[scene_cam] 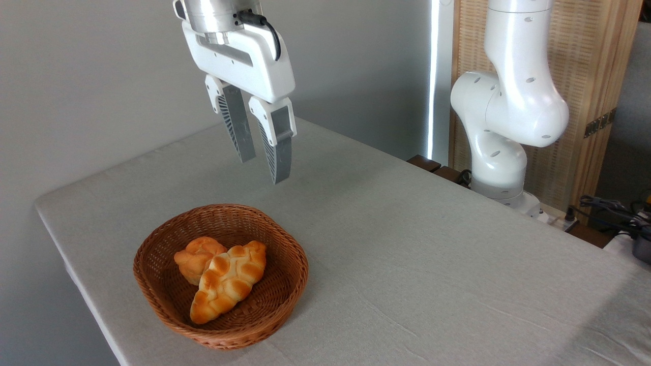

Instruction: Put bread into the basket

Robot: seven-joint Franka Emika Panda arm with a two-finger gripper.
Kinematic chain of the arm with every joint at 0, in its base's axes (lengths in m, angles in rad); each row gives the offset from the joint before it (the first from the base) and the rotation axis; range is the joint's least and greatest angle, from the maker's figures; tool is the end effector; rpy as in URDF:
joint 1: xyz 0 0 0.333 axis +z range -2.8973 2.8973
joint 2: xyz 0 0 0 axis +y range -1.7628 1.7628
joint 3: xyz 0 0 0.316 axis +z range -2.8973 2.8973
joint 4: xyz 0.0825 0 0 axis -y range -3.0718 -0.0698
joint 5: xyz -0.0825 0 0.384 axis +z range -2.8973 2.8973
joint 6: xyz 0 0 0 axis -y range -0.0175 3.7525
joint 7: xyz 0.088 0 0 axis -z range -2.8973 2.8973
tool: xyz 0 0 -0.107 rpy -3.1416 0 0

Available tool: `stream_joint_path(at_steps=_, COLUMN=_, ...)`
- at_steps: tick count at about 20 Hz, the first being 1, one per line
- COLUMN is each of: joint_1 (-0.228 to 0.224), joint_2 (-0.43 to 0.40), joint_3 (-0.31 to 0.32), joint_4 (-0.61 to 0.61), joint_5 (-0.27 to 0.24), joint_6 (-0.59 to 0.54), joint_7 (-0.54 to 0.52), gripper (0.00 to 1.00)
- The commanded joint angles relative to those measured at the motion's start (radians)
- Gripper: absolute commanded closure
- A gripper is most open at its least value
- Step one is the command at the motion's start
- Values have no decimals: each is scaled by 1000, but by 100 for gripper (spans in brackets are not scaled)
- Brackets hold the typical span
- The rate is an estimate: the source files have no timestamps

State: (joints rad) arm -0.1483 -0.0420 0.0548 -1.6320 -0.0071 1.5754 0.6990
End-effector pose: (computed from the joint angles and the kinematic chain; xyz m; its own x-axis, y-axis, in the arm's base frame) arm 0.5387 -0.0506 0.6190 0.7020 -0.7121 -0.0052 -0.7120 -0.7020 0.0166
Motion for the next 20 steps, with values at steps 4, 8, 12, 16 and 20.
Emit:
stream_joint_path(at_steps=4, joint_1=-4, joint_2=-12, joint_3=10, joint_4=-34, joint_5=29, joint_6=55, joint_7=5, gripper=0)
stream_joint_path(at_steps=8, joint_1=-4, joint_2=-10, joint_3=10, joint_4=-34, joint_5=25, joint_6=54, joint_7=10, gripper=0)
stream_joint_path(at_steps=12, joint_1=-2, joint_2=-4, joint_3=16, joint_4=-31, joint_5=16, joint_6=54, joint_7=8, gripper=0)
stream_joint_path(at_steps=16, joint_1=50, joint_2=-4, joint_3=-7, joint_4=-28, joint_5=10, joint_6=55, joint_7=14, gripper=0)
stream_joint_path(at_steps=20, joint_1=52, joint_2=-4, joint_3=-13, joint_4=-28, joint_5=9, joint_6=51, joint_7=13, gripper=0)
